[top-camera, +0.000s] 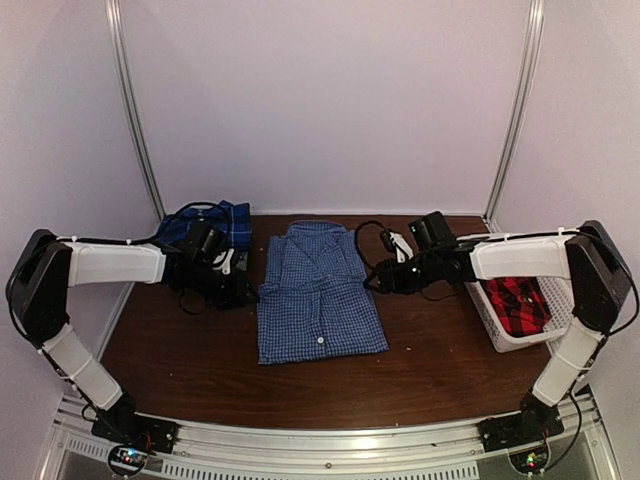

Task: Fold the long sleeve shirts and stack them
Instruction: Move the 2/3-rectangle-folded shirt to the center of the board, then adjust the 2/3-rectangle-folded shirt at the center of the board.

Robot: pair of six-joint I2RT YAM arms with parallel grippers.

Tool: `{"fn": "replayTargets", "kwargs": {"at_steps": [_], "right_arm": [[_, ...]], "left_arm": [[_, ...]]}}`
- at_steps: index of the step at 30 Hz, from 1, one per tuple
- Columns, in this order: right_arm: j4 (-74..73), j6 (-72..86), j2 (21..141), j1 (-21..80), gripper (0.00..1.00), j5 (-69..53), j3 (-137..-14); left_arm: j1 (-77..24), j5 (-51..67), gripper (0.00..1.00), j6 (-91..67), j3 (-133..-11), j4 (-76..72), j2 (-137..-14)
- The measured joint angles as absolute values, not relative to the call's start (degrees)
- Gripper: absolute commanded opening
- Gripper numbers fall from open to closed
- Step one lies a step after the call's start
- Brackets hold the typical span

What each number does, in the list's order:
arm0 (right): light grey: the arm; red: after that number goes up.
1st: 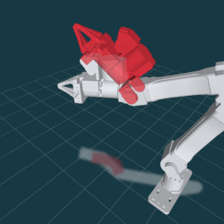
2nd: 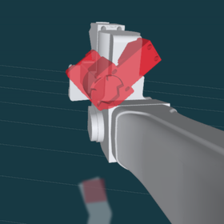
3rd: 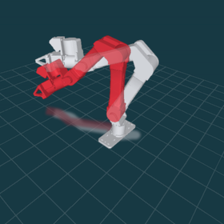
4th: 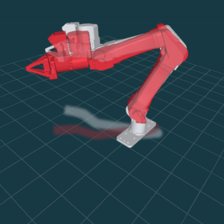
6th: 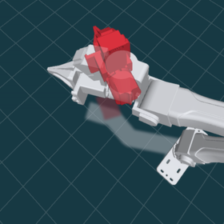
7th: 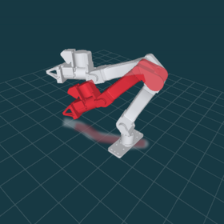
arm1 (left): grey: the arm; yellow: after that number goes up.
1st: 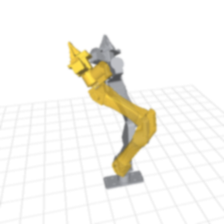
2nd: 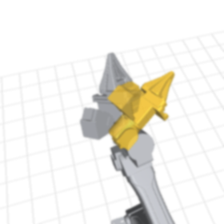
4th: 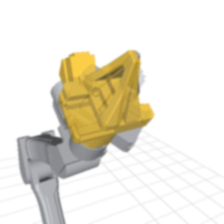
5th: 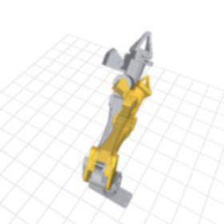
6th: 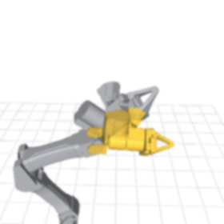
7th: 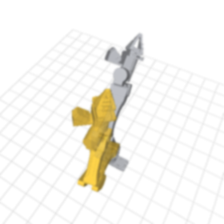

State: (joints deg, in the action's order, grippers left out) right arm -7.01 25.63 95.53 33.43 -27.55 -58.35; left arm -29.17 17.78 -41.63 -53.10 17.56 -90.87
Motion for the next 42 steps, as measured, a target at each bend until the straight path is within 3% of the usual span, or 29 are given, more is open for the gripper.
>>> {"fn": "replayTargets", "kwargs": {"at_steps": [11, 22, 42], "right_arm": [[-3.9, 25.2, 111.6, 30.4, 0.5, -33.6, -69.5], [-3.4, 25.2, 116.1, 30.1, 0.48, -34.7, -73.1], [-5.8, 23.7, 118.4, 30.1, 0.48, -28.6, -77.4]], "left_arm": [[-25.8, 18.0, 0.38, -35.7, -61.8, 16.7, -103.5], [-25.4, 19.8, 0.29, -34.6, -65.7, 15.5, -108.2], [-25.4, 21.4, 0.24, -34.5, -67.3, 14.2, -110.3]]}}
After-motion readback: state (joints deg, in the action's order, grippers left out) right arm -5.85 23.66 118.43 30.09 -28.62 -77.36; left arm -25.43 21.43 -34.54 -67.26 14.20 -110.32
